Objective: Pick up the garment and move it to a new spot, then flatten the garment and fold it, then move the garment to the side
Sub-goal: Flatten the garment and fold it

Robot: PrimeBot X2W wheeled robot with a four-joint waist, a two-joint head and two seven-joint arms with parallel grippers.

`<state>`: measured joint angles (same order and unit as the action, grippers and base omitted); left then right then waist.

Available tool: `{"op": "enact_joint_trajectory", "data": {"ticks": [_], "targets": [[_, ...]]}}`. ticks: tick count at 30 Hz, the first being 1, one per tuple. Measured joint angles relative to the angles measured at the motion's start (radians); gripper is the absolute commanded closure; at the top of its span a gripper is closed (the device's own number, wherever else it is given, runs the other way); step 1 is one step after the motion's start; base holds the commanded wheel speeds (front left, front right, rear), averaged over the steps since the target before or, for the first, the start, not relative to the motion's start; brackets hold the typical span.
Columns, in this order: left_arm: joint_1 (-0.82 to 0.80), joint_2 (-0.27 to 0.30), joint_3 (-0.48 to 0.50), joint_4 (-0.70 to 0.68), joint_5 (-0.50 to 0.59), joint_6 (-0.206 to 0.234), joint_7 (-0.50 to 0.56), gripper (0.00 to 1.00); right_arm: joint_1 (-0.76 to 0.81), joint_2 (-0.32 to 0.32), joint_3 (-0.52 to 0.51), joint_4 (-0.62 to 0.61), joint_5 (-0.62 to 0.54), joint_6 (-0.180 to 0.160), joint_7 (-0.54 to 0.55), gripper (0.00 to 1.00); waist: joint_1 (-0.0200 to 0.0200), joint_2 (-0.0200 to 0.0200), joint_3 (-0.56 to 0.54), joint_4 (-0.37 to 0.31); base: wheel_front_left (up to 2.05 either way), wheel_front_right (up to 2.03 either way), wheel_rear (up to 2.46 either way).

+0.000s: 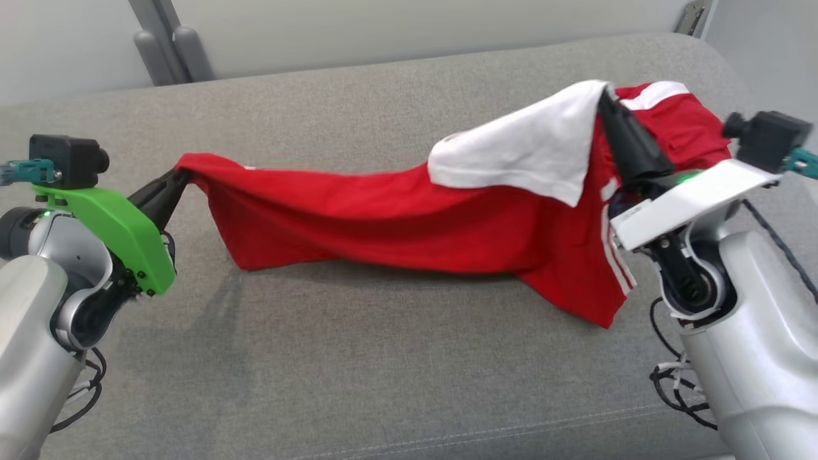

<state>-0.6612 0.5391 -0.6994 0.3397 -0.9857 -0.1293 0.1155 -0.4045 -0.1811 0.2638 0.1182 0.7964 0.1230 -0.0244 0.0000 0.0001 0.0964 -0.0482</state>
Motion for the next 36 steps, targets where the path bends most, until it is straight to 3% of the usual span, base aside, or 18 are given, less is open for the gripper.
{"op": "enact_joint_trajectory", "data": {"ticks": [6, 11, 14, 17, 19, 22, 26, 32, 36], "targets": [[-0.009, 0.01, -0.031, -0.008, -0.066, 0.0, 0.132, 1.0, -0.042, -0.015, 0.09, 0.053, 0.048, 0.0, 0.137, 1.0, 0.0, -0.0001, 0.049, -0.01, 0.0, 0.0, 0.0], [-0.144, 0.001, -0.029, 0.067, -0.104, 0.0, 0.235, 1.0, -0.243, -0.015, 0.108, 0.18, 0.052, 0.0, 0.248, 1.0, 0.0001, 0.0, 0.117, -0.022, 0.0, 0.0, 0.0], [-0.275, -0.01, 0.054, 0.095, -0.075, 0.002, 0.168, 1.0, -0.397, 0.0, 0.068, 0.212, 0.046, 0.0, 0.25, 1.0, 0.0002, 0.0, 0.154, -0.03, 0.0, 0.0, 0.0], [-0.521, -0.02, 0.198, 0.058, 0.007, 0.023, -0.006, 1.0, -0.652, 0.053, -0.059, 0.198, 0.039, -0.029, 0.136, 1.0, 0.0002, 0.0, 0.205, -0.04, 0.0, 0.0, 0.0], [-0.611, -0.021, 0.235, 0.031, 0.03, 0.022, -0.061, 1.0, -0.755, 0.065, -0.117, 0.173, 0.042, -0.037, 0.076, 1.0, 0.0002, 0.0, 0.231, -0.044, 0.0, 0.0, 0.0], [-0.65, -0.04, 0.258, 0.02, 0.035, 0.019, -0.13, 1.0, -0.835, 0.071, -0.145, 0.151, 0.049, -0.022, -0.01, 1.0, 0.0002, 0.0, 0.269, -0.043, 0.0, 0.0, 0.0], [-0.556, -0.065, 0.206, 0.077, 0.032, 0.009, -0.153, 1.0, -0.786, 0.072, -0.054, 0.219, 0.04, -0.007, -0.037, 1.0, 0.0003, 0.0, 0.305, -0.03, 0.0, 0.0, 0.0], [-0.286, -0.062, 0.124, 0.148, 0.021, 0.007, -0.17, 1.0, -0.543, 0.08, 0.071, 0.337, 0.044, 0.0, -0.036, 1.0, 0.0002, 0.0, 0.313, 0.002, 0.0, 0.0, 0.0], [-0.164, -0.071, 0.105, 0.172, 0.002, 0.006, -0.212, 1.0, -0.415, 0.076, 0.159, 0.336, 0.078, 0.0, -0.047, 1.0, 0.0002, 0.0, 0.307, 0.008, 0.0, 0.0, 0.0]]}}
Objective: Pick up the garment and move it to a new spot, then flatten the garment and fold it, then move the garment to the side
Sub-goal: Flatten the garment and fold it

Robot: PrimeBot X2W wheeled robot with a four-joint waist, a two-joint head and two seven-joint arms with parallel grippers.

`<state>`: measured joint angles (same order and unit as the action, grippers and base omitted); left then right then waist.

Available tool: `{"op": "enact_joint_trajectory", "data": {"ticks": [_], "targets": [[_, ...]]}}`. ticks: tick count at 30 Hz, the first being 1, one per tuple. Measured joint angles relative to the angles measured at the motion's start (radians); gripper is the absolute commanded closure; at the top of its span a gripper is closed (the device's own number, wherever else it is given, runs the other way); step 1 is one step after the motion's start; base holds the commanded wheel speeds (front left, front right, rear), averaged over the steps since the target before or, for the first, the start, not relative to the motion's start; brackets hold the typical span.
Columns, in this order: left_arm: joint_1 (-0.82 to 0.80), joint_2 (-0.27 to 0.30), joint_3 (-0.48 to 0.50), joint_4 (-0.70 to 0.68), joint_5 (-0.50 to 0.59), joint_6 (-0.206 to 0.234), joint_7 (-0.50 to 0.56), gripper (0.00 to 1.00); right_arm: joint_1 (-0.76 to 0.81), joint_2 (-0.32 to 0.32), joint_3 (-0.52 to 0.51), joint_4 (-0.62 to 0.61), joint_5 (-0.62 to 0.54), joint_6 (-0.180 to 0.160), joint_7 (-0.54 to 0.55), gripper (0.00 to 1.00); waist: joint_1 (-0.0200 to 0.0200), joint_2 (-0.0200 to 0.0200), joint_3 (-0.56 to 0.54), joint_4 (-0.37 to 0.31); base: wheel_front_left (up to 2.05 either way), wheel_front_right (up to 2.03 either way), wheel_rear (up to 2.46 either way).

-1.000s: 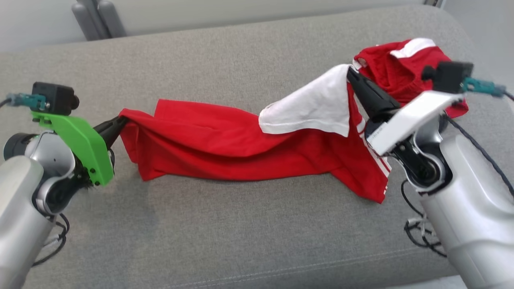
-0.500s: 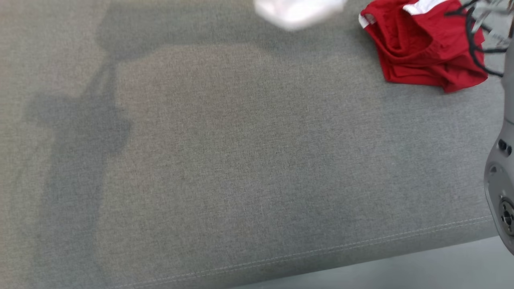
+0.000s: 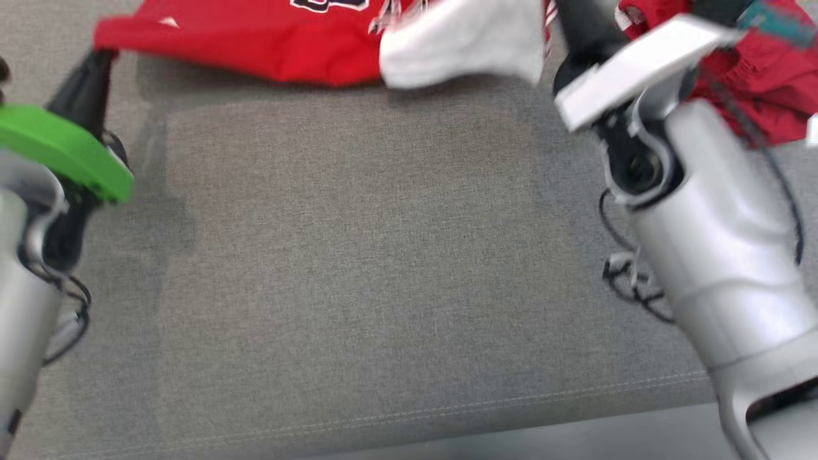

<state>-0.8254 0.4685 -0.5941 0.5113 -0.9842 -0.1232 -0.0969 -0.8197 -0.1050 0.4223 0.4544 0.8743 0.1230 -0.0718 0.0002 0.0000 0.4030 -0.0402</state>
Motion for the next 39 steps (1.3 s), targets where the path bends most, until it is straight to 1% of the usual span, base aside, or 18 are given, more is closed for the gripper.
{"op": "enact_joint_trajectory", "data": {"ticks": [4, 7, 10, 13, 14, 15, 17, 21, 25, 32, 37, 39], "targets": [[0.093, -0.012, -0.015, 0.007, -0.009, 0.0, -0.047, 1.0, 0.095, -0.006, 0.058, -0.035, 0.041, 0.0, -0.039, 1.0, -0.0001, 0.0, -0.019, 0.005, 0.0, 0.0, 0.0], [0.153, -0.012, -0.027, 0.01, -0.009, -0.001, -0.086, 1.0, 0.141, -0.041, 0.072, -0.059, 0.053, 0.0, -0.079, 1.0, -0.0001, 0.0, -0.04, 0.006, 0.0, 0.0, 0.0], [0.194, -0.012, -0.026, 0.002, -0.009, -0.001, -0.132, 1.0, 0.195, -0.079, 0.06, -0.078, 0.072, 0.0, -0.127, 1.0, -0.0002, 0.0, -0.064, 0.007, 0.0, 0.0, 0.0], [0.224, -0.01, -0.027, -0.014, -0.008, -0.001, -0.137, 1.0, 0.258, -0.1, 0.021, -0.086, 0.123, 0.0, -0.157, 1.0, -0.0002, 0.0, -0.092, 0.008, 0.0, 0.0, 0.0], [0.224, -0.01, -0.027, -0.014, -0.008, -0.001, -0.137, 1.0, 0.258, -0.1, 0.021, -0.086, 0.123, 0.0, -0.157, 1.0, -0.0002, 0.0, -0.092, 0.008, 0.0, 0.0, 0.0], [0.247, -0.004, -0.027, -0.015, -0.005, -0.001, -0.143, 1.0, 0.3, -0.111, 0.003, -0.094, 0.152, 0.0, -0.157, 1.0, -0.0002, 0.0, -0.111, 0.01, 0.0, 0.0, 0.0], [0.275, 0.005, -0.029, -0.014, -0.003, -0.001, -0.143, 1.0, 0.34, -0.113, -0.015, -0.103, 0.195, 0.0, -0.158, 1.0, -0.0002, 0.0, -0.13, 0.011, 0.0, 0.0, 0.0], [0.33, 0.025, -0.03, -0.007, 0.011, -0.002, -0.143, 1.0, 0.398, -0.114, -0.008, -0.12, 0.247, 0.0, -0.156, 1.0, -0.0002, 0.0, -0.158, 0.014, 0.0, 0.0, 0.0], [0.407, 0.03, -0.03, -0.013, 0.008, -0.002, -0.143, 1.0, 0.464, -0.125, 0.035, -0.167, 0.3, 0.0, -0.13, 1.0, -0.0003, 0.0, -0.193, 0.014, 0.0, 0.0, 0.0], [0.49, 0.027, -0.026, -0.042, 0.002, -0.002, -0.151, 1.0, 0.576, -0.2, 0.095, -0.235, 0.359, 0.0, -0.038, 1.0, -0.0003, 0.0, -0.228, 0.016, 0.0, 0.0, 0.0], [0.544, 0.026, -0.025, -0.048, 0.003, -0.001, -0.152, 1.0, 0.642, -0.241, 0.106, -0.249, 0.403, 0.0, 0.017, 1.0, -0.0003, 0.0, -0.235, 0.014, 0.0, 0.0, 0.0], [0.559, 0.024, -0.021, -0.054, 0.005, 0.001, -0.152, 1.0, 0.653, -0.261, 0.112, -0.25, 0.403, 0.0, 0.033, 1.0, -0.0003, 0.0, -0.237, 0.011, 0.0, 0.0, 0.0]]}}
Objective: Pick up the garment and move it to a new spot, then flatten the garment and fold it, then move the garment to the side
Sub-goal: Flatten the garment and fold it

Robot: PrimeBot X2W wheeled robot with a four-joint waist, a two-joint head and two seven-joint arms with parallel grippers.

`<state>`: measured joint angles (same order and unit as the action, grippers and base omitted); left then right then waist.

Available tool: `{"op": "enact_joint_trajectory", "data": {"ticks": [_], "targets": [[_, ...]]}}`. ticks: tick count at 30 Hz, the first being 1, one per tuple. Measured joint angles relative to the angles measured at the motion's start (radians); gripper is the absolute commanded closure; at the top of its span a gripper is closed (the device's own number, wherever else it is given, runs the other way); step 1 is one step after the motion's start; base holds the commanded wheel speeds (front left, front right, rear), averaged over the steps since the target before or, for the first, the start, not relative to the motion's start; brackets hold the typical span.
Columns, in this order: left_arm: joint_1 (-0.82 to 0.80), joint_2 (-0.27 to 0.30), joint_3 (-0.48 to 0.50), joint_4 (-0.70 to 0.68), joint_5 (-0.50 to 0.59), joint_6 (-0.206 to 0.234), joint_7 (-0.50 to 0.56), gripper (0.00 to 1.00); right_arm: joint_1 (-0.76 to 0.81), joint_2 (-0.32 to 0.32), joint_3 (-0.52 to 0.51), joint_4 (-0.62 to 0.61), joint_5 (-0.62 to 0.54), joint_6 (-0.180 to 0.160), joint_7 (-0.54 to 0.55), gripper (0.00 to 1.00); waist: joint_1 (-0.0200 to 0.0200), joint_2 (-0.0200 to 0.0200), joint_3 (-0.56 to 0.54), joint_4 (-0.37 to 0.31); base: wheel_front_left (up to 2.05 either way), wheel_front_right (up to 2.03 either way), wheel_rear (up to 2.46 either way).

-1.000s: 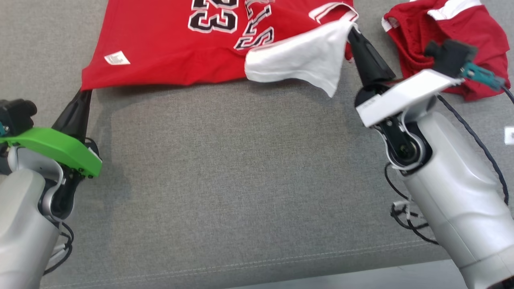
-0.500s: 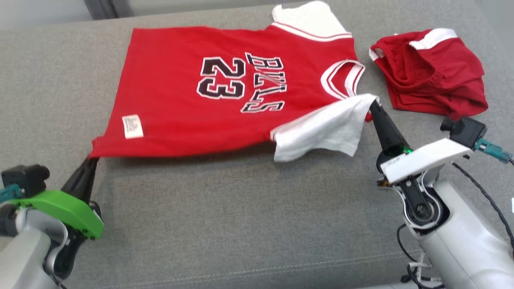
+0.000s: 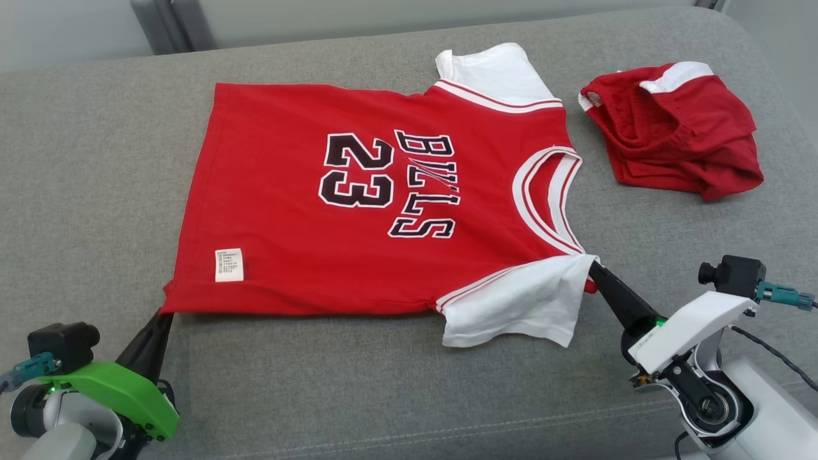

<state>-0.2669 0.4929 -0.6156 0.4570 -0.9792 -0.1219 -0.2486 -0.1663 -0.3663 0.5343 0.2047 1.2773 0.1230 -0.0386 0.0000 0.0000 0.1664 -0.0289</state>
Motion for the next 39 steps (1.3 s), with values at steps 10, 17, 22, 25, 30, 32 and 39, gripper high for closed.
{"op": "enact_joint_trajectory", "data": {"ticks": [10, 17, 22, 25, 30, 32, 39], "targets": [[0.023, 0.0, -0.004, -0.01, 0.075, 0.026, 0.0, 0.8, 0.005, -0.066, 0.032, 0.0, -0.066, 0.0, 0.04, 1.0, 0.0, 0.0, -0.002, -0.009, 0.0, 0.0, 0.0], [0.023, -0.007, -0.024, 0.005, 0.085, 0.044, 0.0, 0.0, -0.021, -0.071, 0.047, 0.0, -0.111, 0.0, 0.041, 0.0, 0.0, 0.0, 0.003, -0.007, 0.0, 0.0, 0.0], [0.026, -0.008, -0.025, 0.019, 0.086, 0.058, 0.0, 0.0, -0.031, -0.083, 0.053, 0.009, -0.152, -0.002, 0.036, 0.0, 0.0, 0.0, 0.007, -0.005, 0.0, 0.0, 0.0], [0.026, -0.006, 0.01, 0.015, 0.091, 0.076, 0.0, 0.0, -0.031, -0.098, 0.04, 0.013, -0.169, -0.01, 0.014, 0.0, 0.0, 0.0, 0.008, -0.004, 0.0, 0.0, 0.0], [0.025, -0.007, 0.098, -0.046, 0.131, 0.1, 0.0, 0.0, -0.032, -0.106, -0.02, 0.001, -0.2, -0.011, -0.079, 0.0, 0.0, 0.0, 0.01, -0.001, 0.0, 0.0, 0.0], [0.022, -0.011, 0.131, -0.079, 0.147, 0.114, 0.0, 0.0, -0.032, -0.107, -0.038, -0.011, -0.225, -0.011, -0.127, 0.0, 0.0, 0.0, 0.01, 0.0, 0.0, 0.0, 0.0], [0.023, -0.063, 0.241, -0.193, 0.211, 0.148, -0.003, 0.0, -0.012, -0.109, -0.04, -0.041, -0.319, -0.01, -0.216, 0.0, 0.0, 0.0, 0.007, -0.003, 0.0, 0.0, 0.0]]}}
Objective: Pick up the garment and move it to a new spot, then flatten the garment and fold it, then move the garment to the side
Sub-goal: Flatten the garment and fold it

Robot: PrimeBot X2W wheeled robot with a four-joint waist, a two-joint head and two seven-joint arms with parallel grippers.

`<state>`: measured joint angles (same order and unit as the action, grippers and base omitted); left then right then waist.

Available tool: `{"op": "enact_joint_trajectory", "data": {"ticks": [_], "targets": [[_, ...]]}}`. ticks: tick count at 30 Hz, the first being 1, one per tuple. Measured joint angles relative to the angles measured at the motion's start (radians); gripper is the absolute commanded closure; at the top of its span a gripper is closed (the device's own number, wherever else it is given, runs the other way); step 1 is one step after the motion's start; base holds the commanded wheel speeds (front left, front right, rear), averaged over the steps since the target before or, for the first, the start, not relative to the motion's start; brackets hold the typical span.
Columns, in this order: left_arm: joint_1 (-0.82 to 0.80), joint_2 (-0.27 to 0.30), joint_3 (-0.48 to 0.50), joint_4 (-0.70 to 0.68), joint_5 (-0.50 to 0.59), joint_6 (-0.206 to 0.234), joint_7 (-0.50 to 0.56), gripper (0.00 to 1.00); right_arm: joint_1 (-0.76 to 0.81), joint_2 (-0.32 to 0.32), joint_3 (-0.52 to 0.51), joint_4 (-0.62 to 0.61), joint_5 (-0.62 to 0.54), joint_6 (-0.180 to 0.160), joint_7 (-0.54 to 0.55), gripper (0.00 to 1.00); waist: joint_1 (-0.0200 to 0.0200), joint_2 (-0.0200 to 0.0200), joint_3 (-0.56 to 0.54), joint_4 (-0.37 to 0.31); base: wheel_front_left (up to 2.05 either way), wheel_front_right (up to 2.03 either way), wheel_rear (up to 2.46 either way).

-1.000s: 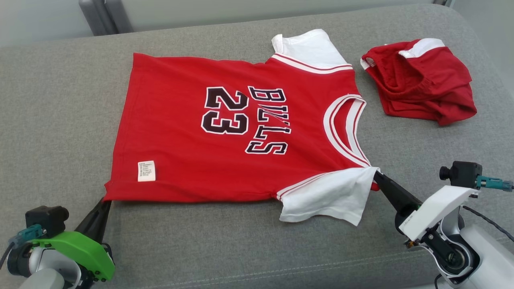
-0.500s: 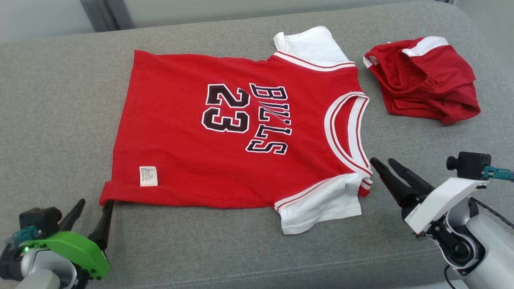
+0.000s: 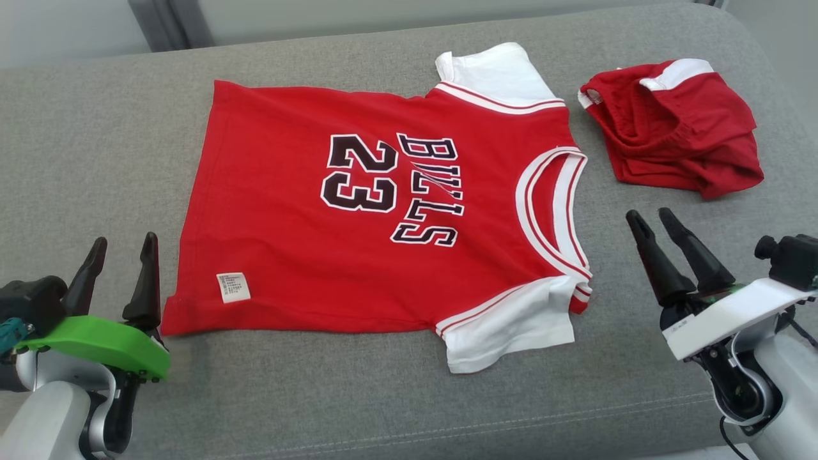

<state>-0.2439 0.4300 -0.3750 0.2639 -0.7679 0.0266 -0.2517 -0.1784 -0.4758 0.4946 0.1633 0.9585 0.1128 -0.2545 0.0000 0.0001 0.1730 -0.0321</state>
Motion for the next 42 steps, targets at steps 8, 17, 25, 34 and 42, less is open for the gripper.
{"op": "enact_joint_trajectory", "data": {"ticks": [8, 17, 25, 34, 42], "targets": [[0.062, -0.055, -0.015, -0.02, 0.042, -0.002, 0.0, 0.0, 0.051, 0.011, 0.07, -0.034, -0.072, 0.001, 0.0, 0.0, 0.0, 0.0, 0.005, -0.02, 0.0, 0.0, 0.0], [0.085, -0.073, 0.001, -0.037, 0.062, -0.014, 0.0, 0.0, 0.093, -0.008, 0.184, -0.008, -0.145, 0.001, 0.018, 0.0, 0.0, 0.0, 0.016, -0.022, 0.0, 0.0, 0.0], [0.091, -0.09, 0.021, -0.045, 0.102, -0.027, 0.0, 0.0, 0.105, -0.003, 0.202, 0.057, -0.148, 0.001, 0.054, 0.0, 0.0, 0.0, 0.018, -0.014, 0.0, 0.0, 0.0], [0.113, -0.108, 0.031, -0.045, 0.114, -0.037, 0.0, 0.0, 0.099, 0.027, 0.198, 0.118, -0.148, -0.009, 0.063, 0.1, 0.0, 0.0, 0.014, 0.005, 0.0, 0.0, 0.0], [0.12, -0.118, 0.045, -0.045, 0.125, -0.048, 0.0, 0.0, 0.069, 0.05, 0.208, 0.174, -0.148, -0.01, 0.089, 0.19, 0.0, 0.0, 0.012, 0.016, 0.0, 0.0, 0.0]]}}
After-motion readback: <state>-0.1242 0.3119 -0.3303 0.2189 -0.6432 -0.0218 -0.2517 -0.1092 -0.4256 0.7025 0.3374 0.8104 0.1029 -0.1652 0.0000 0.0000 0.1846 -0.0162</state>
